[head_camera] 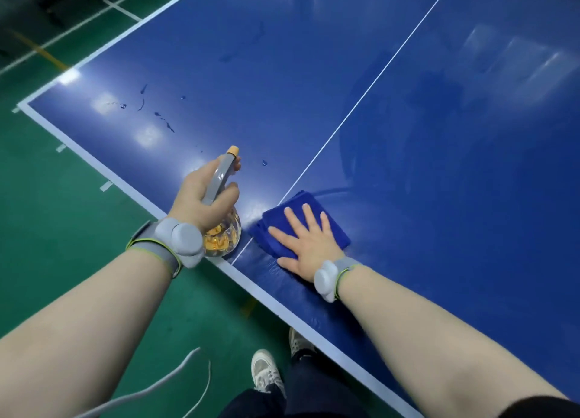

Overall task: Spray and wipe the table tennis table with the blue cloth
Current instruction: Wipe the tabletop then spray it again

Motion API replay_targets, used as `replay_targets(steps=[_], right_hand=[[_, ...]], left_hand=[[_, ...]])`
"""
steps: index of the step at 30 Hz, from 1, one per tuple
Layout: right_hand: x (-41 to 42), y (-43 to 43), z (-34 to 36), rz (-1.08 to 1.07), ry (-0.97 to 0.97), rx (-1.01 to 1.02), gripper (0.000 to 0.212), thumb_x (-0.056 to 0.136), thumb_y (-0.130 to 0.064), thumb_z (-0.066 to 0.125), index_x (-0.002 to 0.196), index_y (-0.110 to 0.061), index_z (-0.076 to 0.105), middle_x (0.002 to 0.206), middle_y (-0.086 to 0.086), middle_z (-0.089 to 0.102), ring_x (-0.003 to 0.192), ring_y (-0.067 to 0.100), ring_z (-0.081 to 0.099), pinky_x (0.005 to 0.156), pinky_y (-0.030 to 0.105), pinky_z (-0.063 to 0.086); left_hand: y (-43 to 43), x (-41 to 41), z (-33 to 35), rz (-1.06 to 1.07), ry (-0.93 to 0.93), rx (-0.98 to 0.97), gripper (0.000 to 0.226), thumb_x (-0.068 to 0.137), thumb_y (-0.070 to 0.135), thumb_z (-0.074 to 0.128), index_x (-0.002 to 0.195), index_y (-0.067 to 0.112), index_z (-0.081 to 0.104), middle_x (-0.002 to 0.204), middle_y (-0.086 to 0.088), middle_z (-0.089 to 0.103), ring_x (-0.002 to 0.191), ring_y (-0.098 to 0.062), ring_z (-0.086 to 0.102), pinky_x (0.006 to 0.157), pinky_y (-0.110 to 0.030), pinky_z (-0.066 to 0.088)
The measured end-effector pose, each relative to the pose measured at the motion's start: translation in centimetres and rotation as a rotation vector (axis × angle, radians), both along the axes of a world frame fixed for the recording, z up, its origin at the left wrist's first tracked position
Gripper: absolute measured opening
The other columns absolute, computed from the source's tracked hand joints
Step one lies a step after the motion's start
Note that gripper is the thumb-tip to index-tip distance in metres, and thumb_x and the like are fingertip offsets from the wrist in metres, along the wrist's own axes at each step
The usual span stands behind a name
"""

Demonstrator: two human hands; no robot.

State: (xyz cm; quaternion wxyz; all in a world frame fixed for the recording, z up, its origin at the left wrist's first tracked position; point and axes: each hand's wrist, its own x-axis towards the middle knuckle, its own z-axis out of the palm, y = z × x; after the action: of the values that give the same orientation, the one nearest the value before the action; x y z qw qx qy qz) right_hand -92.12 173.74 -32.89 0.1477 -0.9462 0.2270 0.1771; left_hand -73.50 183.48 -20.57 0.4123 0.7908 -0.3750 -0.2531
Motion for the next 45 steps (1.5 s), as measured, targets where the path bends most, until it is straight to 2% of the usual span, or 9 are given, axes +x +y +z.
replay_targets(steps=[7, 9, 12, 15, 22, 27, 30, 37, 45], right_hand=[[-1.6, -6.2, -0.6, -0.160, -0.040, -0.049, 0.072, 0.090, -0.065, 0.046, 0.152, -0.048, 0.014, 0.165, -0.006, -0.005, 0.150, 0.032, -0.012, 0.116, 0.055, -0.008], [-2.9, -9.6, -0.7, -0.365, -0.022, -0.089, 0.072, 0.090, -0.067, 0.044, 0.152, -0.048, 0.011, 0.165, -0.005, -0.006, 0.150, 0.033, -0.012, 0.117, 0.056, -0.004], [-4.7, -14.1, -0.9, -0.641, 0.021, -0.083, 0.072, 0.091, -0.068, 0.040, 0.153, -0.047, 0.008, 0.164, -0.003, -0.009, 0.149, 0.033, -0.013, 0.117, 0.056, -0.003], [-4.0, -15.2, -1.2, -0.741, 0.041, -0.086, 0.071, 0.093, -0.067, 0.035, 0.153, -0.046, 0.005, 0.164, 0.001, -0.012, 0.148, 0.036, -0.016, 0.117, 0.059, -0.004], [0.0, -13.1, -0.8, -0.440, -0.012, -0.121, 0.070, 0.094, -0.065, 0.034, 0.154, -0.043, 0.004, 0.164, 0.003, -0.012, 0.148, 0.039, -0.015, 0.115, 0.059, -0.007], [2.9, -10.5, -0.8, 0.070, -0.049, -0.068, 0.070, 0.094, -0.064, 0.038, 0.153, -0.045, 0.008, 0.164, -0.001, -0.011, 0.148, 0.035, -0.017, 0.115, 0.057, -0.011], [3.2, -12.4, -0.9, 0.180, -0.061, -0.043, 0.069, 0.093, -0.064, 0.041, 0.153, -0.046, 0.012, 0.164, -0.006, -0.008, 0.149, 0.030, -0.015, 0.116, 0.054, -0.012], [4.7, -20.5, -1.2, -0.155, -0.091, -0.090, 0.070, 0.091, -0.065, 0.044, 0.152, -0.047, 0.015, 0.165, -0.005, -0.002, 0.150, 0.029, -0.010, 0.118, 0.052, -0.006], [5.8, -24.6, -1.7, -0.478, 0.021, -0.129, 0.071, 0.094, -0.067, 0.031, 0.154, -0.043, 0.003, 0.164, 0.002, -0.013, 0.148, 0.036, -0.017, 0.118, 0.055, -0.007]], left_hand=[[-2.8, 0.1, -0.7, 0.044, -0.067, -0.033, 0.032, 0.090, 0.009, 0.057, 0.123, 0.012, 0.057, 0.086, 0.006, 0.059, 0.053, -0.005, 0.057, 0.060, -0.013, 0.046], [-3.4, 0.2, -0.8, 0.068, -0.039, -0.054, 0.040, 0.087, 0.019, 0.059, 0.125, 0.011, 0.057, 0.100, 0.002, 0.062, 0.063, -0.002, 0.060, 0.067, -0.013, 0.048], [-4.2, 0.5, -1.2, 0.112, -0.004, -0.078, 0.046, 0.083, 0.029, 0.057, 0.127, 0.015, 0.057, 0.116, -0.004, 0.063, 0.089, -0.025, 0.067, 0.083, -0.034, 0.054], [-5.1, 0.7, -1.3, 0.152, 0.003, -0.107, 0.044, 0.083, 0.030, 0.057, 0.125, 0.015, 0.058, 0.114, -0.004, 0.063, 0.086, -0.012, 0.067, 0.082, -0.027, 0.054], [-7.4, 1.5, -2.1, 0.193, 0.003, -0.172, 0.037, 0.089, 0.024, 0.062, 0.124, 0.014, 0.057, 0.118, -0.005, 0.060, 0.094, -0.007, 0.060, 0.076, -0.007, 0.047], [-9.3, 2.0, -2.3, 0.188, -0.004, -0.195, 0.036, 0.090, 0.025, 0.060, 0.124, 0.015, 0.058, 0.120, -0.005, 0.061, 0.100, -0.010, 0.060, 0.083, -0.015, 0.049], [-10.2, 2.2, -2.4, 0.270, 0.099, -0.199, 0.033, 0.093, 0.011, 0.057, 0.126, 0.011, 0.058, 0.121, -0.003, 0.063, 0.092, -0.010, 0.061, 0.073, -0.013, 0.051], [-11.1, 3.1, -2.6, 0.345, 0.234, -0.179, 0.039, 0.090, 0.004, 0.051, 0.124, 0.021, 0.059, 0.117, 0.003, 0.064, 0.078, -0.022, 0.066, 0.080, -0.041, 0.056], [-11.7, 3.9, -2.4, 0.301, 0.244, -0.128, 0.042, 0.088, -0.002, 0.047, 0.121, 0.022, 0.060, 0.115, 0.005, 0.064, 0.075, -0.022, 0.065, 0.075, -0.042, 0.054]])
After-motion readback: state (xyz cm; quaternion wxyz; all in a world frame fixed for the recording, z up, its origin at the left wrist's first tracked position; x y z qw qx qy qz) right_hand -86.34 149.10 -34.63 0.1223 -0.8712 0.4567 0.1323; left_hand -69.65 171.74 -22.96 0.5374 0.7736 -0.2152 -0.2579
